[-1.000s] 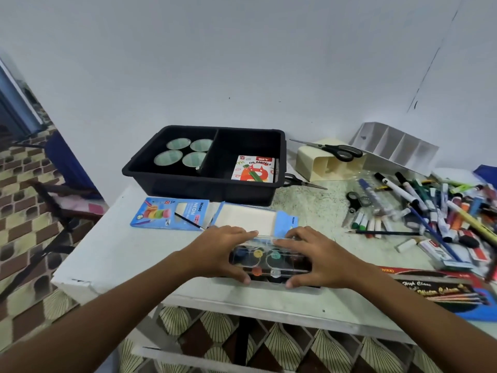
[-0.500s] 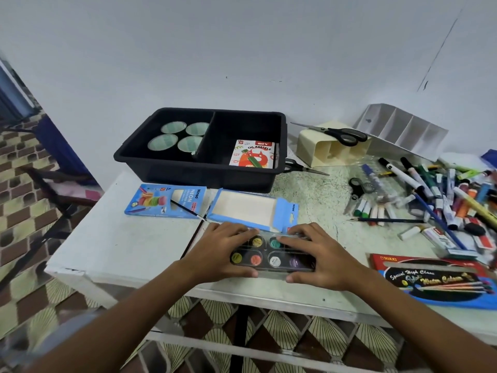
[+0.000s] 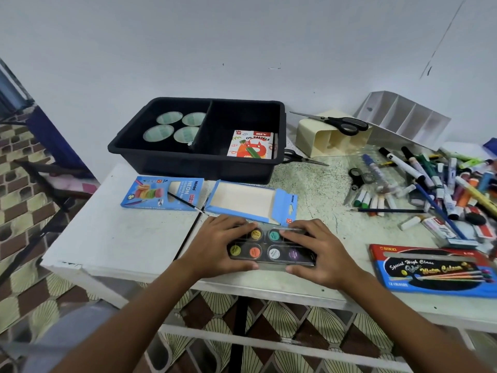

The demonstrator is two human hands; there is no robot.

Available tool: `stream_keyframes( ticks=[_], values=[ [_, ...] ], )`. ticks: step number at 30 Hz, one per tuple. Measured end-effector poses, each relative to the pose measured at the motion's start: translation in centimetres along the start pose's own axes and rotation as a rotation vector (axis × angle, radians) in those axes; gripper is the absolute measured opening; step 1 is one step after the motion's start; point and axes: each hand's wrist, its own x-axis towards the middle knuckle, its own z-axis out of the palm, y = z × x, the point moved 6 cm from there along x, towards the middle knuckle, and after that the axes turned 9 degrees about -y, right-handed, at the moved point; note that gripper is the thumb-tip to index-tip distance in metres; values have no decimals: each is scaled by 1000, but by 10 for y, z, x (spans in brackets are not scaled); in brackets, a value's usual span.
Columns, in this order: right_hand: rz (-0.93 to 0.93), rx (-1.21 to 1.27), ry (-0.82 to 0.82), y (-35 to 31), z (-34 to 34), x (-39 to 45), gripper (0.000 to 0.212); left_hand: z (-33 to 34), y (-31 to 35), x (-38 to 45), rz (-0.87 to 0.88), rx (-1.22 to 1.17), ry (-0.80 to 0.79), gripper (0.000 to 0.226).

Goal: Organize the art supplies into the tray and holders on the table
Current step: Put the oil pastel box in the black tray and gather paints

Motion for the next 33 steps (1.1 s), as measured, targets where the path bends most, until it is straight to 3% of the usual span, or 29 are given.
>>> stream_keyframes(
  ticks=[6, 12, 17, 21, 26, 33],
  values=[
    [139, 50, 83, -5, -4, -5, 64, -6, 0, -7, -85, -104, 196, 65],
    [609, 17, 148, 4, 7, -40, 118, 10, 6, -45, -467, -97, 454, 80],
    [731, -149, 144, 1, 17, -62, 127, 26, 2, -68, -752, -244, 484, 111],
    [767, -210, 123, -1, 19, -66, 126, 27, -3, -72, -780, -314, 481, 126],
    [792, -230, 145, -3, 19, -67, 120, 28, -6, -75, -823, -334, 485, 126],
    [743, -65, 234, -5, 15, -63, 106, 31, 0, -75, -788, -348, 526, 107]
  ],
)
